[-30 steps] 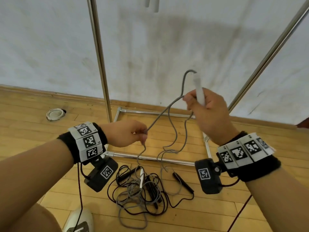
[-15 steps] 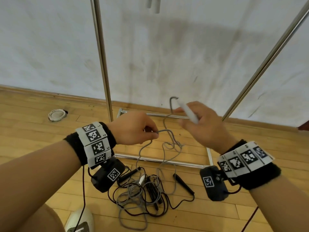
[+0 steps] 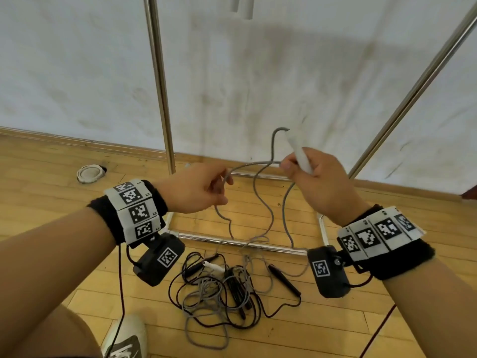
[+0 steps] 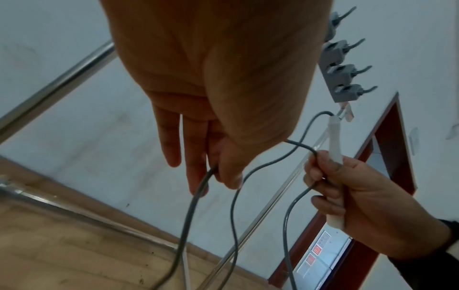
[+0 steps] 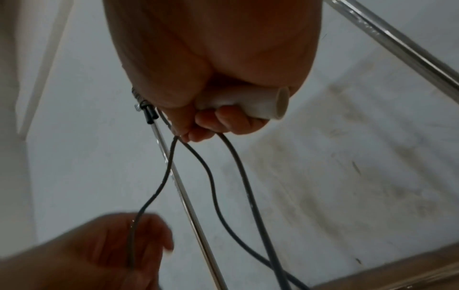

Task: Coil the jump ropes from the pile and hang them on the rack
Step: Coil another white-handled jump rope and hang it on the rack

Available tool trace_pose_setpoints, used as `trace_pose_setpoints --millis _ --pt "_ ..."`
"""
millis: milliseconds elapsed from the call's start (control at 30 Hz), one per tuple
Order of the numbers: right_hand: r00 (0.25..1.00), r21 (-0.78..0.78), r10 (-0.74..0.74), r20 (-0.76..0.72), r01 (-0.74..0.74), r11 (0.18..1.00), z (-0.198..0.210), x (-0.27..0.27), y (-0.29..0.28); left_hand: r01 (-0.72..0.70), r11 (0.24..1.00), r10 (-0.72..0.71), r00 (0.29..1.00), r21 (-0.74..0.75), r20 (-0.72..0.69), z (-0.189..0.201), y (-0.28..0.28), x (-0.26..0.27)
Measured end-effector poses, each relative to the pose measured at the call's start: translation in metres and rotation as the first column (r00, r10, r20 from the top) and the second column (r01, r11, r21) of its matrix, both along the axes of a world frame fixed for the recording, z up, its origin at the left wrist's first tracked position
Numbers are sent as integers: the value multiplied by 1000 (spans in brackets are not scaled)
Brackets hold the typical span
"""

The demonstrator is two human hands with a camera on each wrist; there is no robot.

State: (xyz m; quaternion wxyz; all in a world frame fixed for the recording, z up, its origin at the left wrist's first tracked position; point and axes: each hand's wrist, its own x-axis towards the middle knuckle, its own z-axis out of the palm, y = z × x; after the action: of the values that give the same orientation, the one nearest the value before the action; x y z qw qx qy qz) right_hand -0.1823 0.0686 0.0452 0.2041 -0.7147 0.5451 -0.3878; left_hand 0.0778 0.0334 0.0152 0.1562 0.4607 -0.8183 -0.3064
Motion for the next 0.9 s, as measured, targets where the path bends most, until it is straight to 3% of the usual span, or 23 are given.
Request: trace_pose_setpoints --millis 133,300,400,533,767,900 --pt "989 -64 -56 137 65 996 11 -16 -6 42 999 -43 991 6 124 -4 -4 7" --pt "988 -114 -87 128 101 988 11 -22 -7 81 987 -108 973 135 202 -12 -3 7" --pt "982 -99 -133 132 147 984 8 -26 -9 60 980 -80 992 188 101 -13 -4 4" --pt "989 -29 -142 45 144 989 1 -31 -7 11 992 -15 999 123 33 -6 0 -6" --pt "998 191 51 28 -56 980 -13 5 10 5 997 -14 992 -72 -125 13 18 -32" --pt "989 205 132 60 -141 968 -14 17 14 -26 994 0 972 -107 -235 19 21 -32"
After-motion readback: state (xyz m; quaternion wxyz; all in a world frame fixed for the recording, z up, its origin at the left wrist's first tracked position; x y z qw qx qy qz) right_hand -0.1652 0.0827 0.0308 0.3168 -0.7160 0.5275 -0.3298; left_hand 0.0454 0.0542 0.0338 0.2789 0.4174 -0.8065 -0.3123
